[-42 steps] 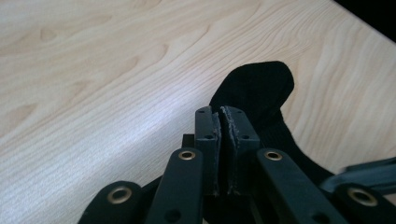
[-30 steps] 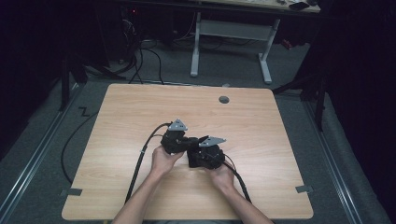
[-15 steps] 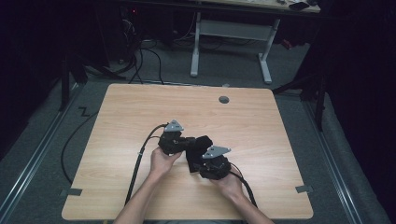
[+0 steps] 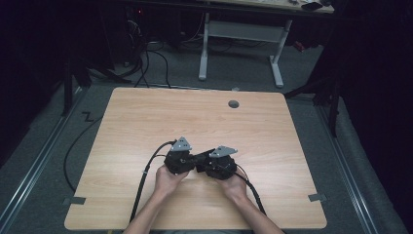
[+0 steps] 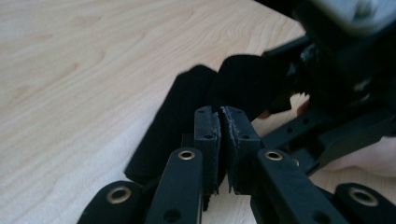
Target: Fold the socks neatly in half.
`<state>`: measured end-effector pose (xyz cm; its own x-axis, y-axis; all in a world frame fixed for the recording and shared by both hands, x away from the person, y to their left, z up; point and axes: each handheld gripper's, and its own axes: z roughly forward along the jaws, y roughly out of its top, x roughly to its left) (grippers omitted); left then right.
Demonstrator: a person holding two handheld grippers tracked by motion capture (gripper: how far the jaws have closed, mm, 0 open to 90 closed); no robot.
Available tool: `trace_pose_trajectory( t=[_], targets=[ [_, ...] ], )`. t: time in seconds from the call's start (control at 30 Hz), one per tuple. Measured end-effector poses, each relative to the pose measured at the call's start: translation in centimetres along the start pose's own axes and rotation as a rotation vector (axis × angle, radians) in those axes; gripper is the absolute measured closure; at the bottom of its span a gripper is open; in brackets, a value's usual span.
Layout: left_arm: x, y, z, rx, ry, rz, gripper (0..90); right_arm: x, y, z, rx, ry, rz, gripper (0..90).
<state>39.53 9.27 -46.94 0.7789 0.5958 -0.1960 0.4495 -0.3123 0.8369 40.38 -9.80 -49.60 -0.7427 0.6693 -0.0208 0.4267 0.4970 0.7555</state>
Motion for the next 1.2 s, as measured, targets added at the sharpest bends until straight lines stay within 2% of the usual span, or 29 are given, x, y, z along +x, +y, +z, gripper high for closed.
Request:
trace_pose_trajectory(
  t=[0.1, 0.17, 0.27, 0.33, 0.47, 0.57, 0.67, 0.73, 0.83, 1.0, 1.07, 1.13, 1.17, 1.2],
  targets=[
    [0.2, -0.5, 0.2, -0.003, 0.002, -0.021, 84.4, 0.0, -0.1, -0.3, -0.002, 0.003, -0.001, 55.8],
    [0.2, -0.7, 0.4, 0.012, 0.024, -0.005, 84.3, -0.1, -0.4, -1.0, -0.006, 0.007, 0.019, 50.9],
    [0.1, -1.0, 1.0, 0.047, 0.044, 0.019, 84.2, -0.1, -1.0, -2.3, -0.01, 0.019, 0.027, 50.0],
    [-0.2, -1.4, 1.4, 0.062, 0.048, 0.031, 84.0, -0.3, -1.5, -3.4, -0.019, 0.028, 0.037, 51.0],
    [-0.6, -1.6, 1.5, 0.061, 0.056, 0.046, 83.5, -0.9, -1.9, -5.8, -0.065, 0.036, 0.049, 56.9],
    [-0.8, -1.5, 1.5, 0.068, 0.064, 0.06, 82.8, -1.3, -1.4, -7.4, -0.124, 0.031, 0.053, 61.2],
    [-0.9, -1.5, 1.5, 0.07, 0.063, 0.065, 82.0, -1.5, -0.2, -8.2, -0.163, 0.017, 0.051, 65.2],
    [-0.9, -1.5, 1.5, 0.077, 0.059, 0.067, 81.5, -1.7, 0.8, -7.9, -0.16, 0.016, 0.047, 66.6],
    [-0.9, -1.5, 1.4, 0.082, 0.057, 0.069, 80.1, -2.2, 1.8, -6.3, -0.127, 0.026, 0.066, 68.8],
    [-1.3, -1.3, 0.7, 0.08, 0.048, 0.082, 71.5, -2.6, 1.6, -3.9, -0.044, 0.035, 0.077, 70.1],
    [-1.3, -1.0, 0.1, 0.041, 0.024, 0.055, 65.6, -2.5, 1.2, -3.7, -0.029, 0.034, 0.078, 70.0],
    [-1.1, -0.5, -0.6, -0.04, 0.005, 0.007, 62.1, -2.5, 0.8, -3.6, -0.018, 0.034, 0.077, 69.9],
    [-1.1, -0.5, -0.6, -0.04, 0.005, 0.007, 59.5, -2.5, 0.8, -3.6, -0.018, 0.034, 0.077, 69.9],
    [-0.9, -0.2, -0.8, -0.064, 0.007, -0.014, 59.5, -2.7, 0.6, -3.5, -0.019, 0.038, 0.079, 69.7]
  ],
)
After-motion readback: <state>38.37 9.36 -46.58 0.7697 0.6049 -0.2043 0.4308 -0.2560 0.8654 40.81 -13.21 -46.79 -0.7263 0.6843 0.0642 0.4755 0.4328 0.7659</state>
